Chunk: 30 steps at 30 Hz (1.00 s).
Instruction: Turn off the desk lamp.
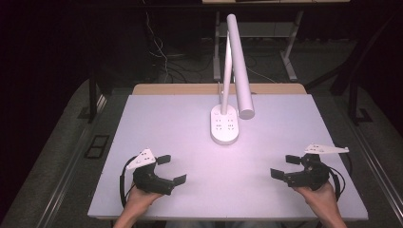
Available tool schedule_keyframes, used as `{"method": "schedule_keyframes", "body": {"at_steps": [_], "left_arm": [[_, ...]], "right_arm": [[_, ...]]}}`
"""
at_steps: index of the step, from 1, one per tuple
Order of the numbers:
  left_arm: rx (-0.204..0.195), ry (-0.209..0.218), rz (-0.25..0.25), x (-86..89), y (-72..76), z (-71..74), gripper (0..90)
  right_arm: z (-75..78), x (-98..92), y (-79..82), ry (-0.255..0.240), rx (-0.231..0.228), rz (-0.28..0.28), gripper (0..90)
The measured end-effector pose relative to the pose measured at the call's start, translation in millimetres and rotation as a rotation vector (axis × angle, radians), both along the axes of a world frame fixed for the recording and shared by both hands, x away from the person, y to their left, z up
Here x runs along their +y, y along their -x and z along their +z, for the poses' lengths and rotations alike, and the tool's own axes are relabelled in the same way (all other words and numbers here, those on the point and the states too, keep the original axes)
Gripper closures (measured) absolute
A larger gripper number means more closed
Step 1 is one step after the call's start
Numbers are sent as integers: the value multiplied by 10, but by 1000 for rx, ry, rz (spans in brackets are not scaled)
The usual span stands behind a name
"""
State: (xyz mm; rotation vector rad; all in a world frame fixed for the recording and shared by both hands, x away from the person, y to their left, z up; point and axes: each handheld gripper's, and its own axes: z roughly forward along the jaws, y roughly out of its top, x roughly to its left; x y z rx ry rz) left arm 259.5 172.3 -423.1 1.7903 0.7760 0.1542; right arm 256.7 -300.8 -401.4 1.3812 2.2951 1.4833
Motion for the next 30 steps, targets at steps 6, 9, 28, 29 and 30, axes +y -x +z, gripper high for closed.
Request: {"method": "schedule_keyframes", "body": {"at_steps": [6,9,28,29,30], "left_arm": [[0,1,1,-8,4,-2,0],[1,2,2,-1,2,-2,0],[2,1,1,-5,8,-3,0],[2,1,1,-5,8,-3,0],[2,2,1,-5,8,-3,0]], "right_arm": [[56,27,-75,18,-2,25,7],[78,35,-95,21,6,32,7],[245,188,-330,44,1,78,7],[251,197,-342,45,1,79,7],[258,208,-353,43,3,80,7]]}}
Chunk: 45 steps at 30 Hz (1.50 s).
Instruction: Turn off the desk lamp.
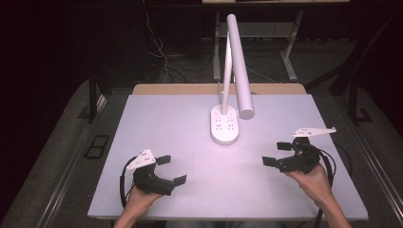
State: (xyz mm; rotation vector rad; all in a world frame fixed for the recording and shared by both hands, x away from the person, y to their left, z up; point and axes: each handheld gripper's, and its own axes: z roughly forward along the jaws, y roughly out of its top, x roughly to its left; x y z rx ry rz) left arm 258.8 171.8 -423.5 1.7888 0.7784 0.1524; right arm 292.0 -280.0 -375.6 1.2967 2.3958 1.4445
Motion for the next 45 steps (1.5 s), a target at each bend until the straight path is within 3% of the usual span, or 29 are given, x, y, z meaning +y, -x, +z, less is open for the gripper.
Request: {"method": "schedule_keyframes", "body": {"at_steps": [26,37,45], "left_arm": [[6,4,-3,-4,0,-6,0],[5,8,2,7,-3,-3,0],[5,6,2,6,-2,-3,0]], "right_arm": [[154,206,-366,35,-5,28,7],[284,323,-635,52,-10,35,7],[260,379,-836,65,4,38,7]]}}
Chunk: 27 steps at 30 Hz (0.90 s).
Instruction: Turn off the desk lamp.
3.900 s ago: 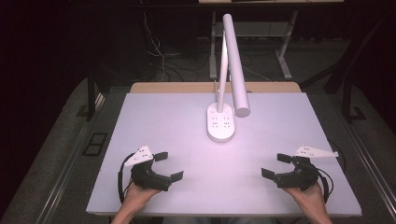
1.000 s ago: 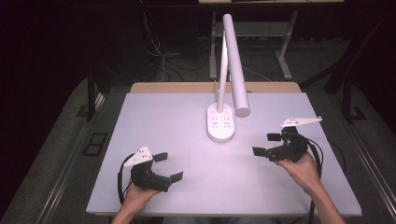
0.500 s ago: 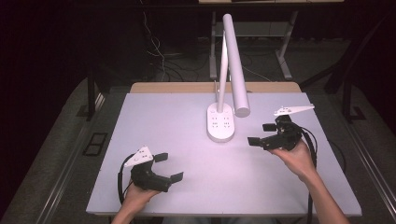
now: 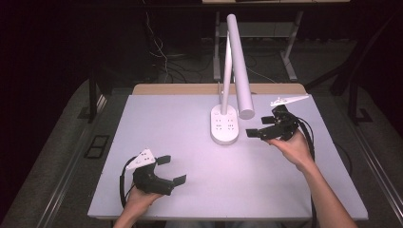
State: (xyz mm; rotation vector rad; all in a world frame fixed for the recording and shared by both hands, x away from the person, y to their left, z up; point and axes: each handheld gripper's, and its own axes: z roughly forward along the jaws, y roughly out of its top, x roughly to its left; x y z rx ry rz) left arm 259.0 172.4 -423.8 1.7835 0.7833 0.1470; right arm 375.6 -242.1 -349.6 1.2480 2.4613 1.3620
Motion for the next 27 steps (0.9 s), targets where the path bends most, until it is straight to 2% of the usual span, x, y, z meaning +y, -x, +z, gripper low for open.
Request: {"method": "schedule_keyframes", "body": {"at_steps": [8,14,27], "left_arm": [[3,3,1,0,-5,-3,0],[2,2,-1,-2,-4,-3,0],[2,5,-1,9,-5,0,0]], "right_arm": [[-23,-1,-159,1,17,-17,7],[-41,27,-329,1,16,-21,7],[-51,100,-577,5,21,-40,8]]}}
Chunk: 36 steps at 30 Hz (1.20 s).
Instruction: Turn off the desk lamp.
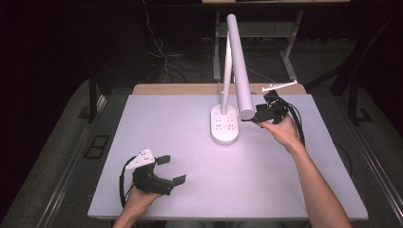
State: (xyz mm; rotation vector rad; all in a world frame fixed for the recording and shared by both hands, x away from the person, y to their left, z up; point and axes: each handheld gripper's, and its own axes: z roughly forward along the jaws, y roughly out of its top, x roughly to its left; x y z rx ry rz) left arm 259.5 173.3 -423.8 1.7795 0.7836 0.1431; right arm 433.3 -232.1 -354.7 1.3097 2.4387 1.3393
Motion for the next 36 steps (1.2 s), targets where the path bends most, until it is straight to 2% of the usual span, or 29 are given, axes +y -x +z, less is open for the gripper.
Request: {"method": "schedule_keyframes", "body": {"at_steps": [2,4,6,8,13,22,23,29,30,32,33,34,36], "left_arm": [[0,0,0,0,0,0,0],[-2,-1,-2,3,0,2,0],[-1,1,-1,6,0,3,0],[1,3,0,9,-1,4,0],[1,9,2,17,-2,5,0],[0,10,2,23,-3,8,0],[0,10,1,24,-2,8,0],[1,13,6,41,-10,6,0],[0,11,6,44,-13,6,0],[0,14,9,47,-12,7,0],[0,14,9,49,-12,7,0],[0,13,10,49,-12,6,0],[-1,10,9,47,-12,4,0]], "right_arm": [[-6,-2,-63,-17,-5,6,68],[-10,11,-110,-24,2,-7,69],[-20,34,-164,-16,7,-8,76],[-25,51,-213,-24,6,0,153],[-17,105,-307,-22,9,-2,184],[-88,177,-470,-15,17,-7,313],[-116,173,-502,-17,17,-12,395],[-200,150,-563,-31,12,-25,622],[-200,150,-563,-31,12,-25,622],[-234,156,-590,-42,9,-30,714],[-234,156,-590,-42,9,-30,714],[-258,165,-608,-47,15,-32,766],[-271,170,-617,-48,19,-35,795]]}}
